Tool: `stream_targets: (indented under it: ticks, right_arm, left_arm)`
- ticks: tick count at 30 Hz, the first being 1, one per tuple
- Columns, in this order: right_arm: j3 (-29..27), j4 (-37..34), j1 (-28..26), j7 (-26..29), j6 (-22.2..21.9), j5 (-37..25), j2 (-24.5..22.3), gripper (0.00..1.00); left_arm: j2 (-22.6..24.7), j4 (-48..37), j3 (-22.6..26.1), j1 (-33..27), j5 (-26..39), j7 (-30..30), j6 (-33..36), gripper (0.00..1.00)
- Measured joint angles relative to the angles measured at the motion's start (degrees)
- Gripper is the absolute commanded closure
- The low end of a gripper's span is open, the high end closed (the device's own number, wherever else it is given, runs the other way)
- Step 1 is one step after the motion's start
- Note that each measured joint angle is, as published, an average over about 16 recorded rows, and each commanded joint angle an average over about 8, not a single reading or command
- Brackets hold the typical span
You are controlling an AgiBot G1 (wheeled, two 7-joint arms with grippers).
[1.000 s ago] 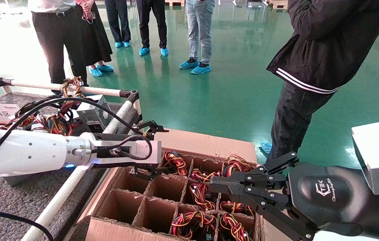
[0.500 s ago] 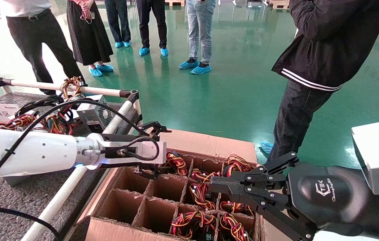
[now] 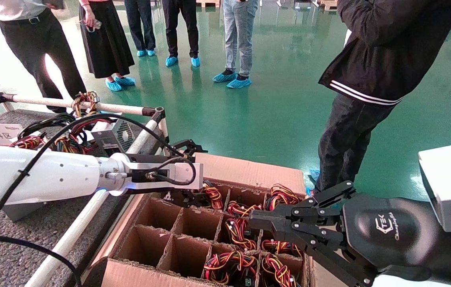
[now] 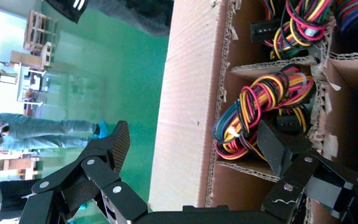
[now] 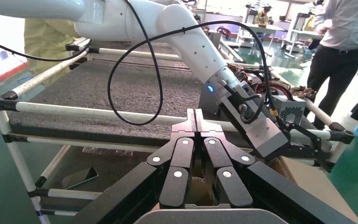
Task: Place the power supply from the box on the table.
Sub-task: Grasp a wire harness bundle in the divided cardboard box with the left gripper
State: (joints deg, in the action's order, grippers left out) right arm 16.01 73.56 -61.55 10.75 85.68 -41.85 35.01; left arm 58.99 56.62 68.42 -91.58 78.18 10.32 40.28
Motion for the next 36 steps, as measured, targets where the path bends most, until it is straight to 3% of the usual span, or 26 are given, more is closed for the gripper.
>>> stream_targets:
  ticks: [36]
  right_arm:
    - [0.00,0.00,0.00,0.00,0.00,0.00,0.00,1.00]
  left_arm:
    - [2.83,-5.09,3.38,-1.49,-4.26,3.55,0.77,1.00]
